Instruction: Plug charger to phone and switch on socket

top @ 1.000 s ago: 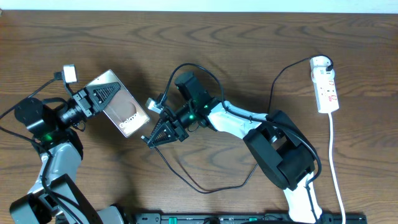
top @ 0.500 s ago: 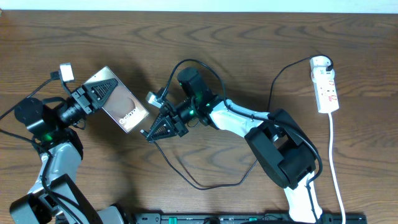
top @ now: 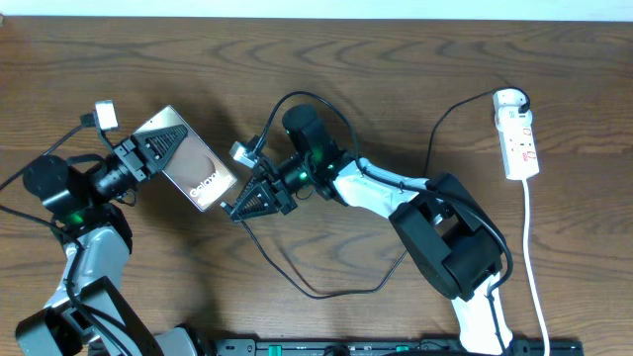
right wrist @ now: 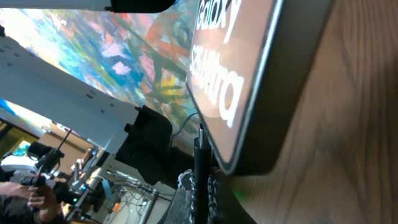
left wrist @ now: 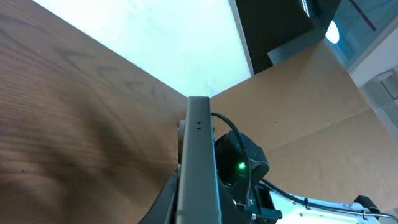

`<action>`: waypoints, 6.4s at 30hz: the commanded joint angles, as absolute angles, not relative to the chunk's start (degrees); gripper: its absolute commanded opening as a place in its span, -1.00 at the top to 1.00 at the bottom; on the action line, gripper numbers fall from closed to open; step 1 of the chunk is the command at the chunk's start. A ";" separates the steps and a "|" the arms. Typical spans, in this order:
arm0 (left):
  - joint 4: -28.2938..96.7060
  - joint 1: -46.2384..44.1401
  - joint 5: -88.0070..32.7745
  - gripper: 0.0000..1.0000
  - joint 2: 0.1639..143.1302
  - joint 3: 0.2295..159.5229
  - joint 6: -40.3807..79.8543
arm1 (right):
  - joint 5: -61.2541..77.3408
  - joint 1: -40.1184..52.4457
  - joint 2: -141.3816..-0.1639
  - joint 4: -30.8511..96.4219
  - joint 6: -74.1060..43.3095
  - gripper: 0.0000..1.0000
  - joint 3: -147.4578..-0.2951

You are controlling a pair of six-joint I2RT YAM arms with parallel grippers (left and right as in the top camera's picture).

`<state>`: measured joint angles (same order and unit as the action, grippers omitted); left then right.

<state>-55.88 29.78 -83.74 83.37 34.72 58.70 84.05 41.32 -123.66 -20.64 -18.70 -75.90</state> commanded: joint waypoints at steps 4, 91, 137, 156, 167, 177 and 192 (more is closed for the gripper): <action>-56.23 29.54 -84.82 0.85 82.72 34.00 58.78 | 83.05 40.80 -123.35 -21.67 -19.29 0.98 -76.05; -56.25 29.41 -86.30 0.85 82.72 33.85 56.64 | 77.38 40.18 -123.35 -23.66 -24.18 0.98 -76.05; -56.25 26.65 -89.97 0.85 82.72 33.80 54.24 | 75.26 40.01 -123.35 -36.49 -33.87 0.98 -76.05; -56.25 26.85 -85.86 0.85 82.74 33.80 53.58 | 80.09 39.90 -123.35 -36.51 -34.92 -0.98 -76.05; -55.59 33.56 -85.30 0.85 84.29 33.80 53.65 | 75.09 32.23 -123.35 -43.38 -46.94 -0.99 -76.05; -41.08 36.10 -83.81 0.85 86.89 33.80 47.13 | 68.99 26.81 -123.22 -41.58 -49.69 -0.98 -76.05; -35.07 36.07 -83.70 0.85 86.91 33.80 43.05 | 44.05 25.91 -110.04 3.51 -28.25 -0.99 -76.07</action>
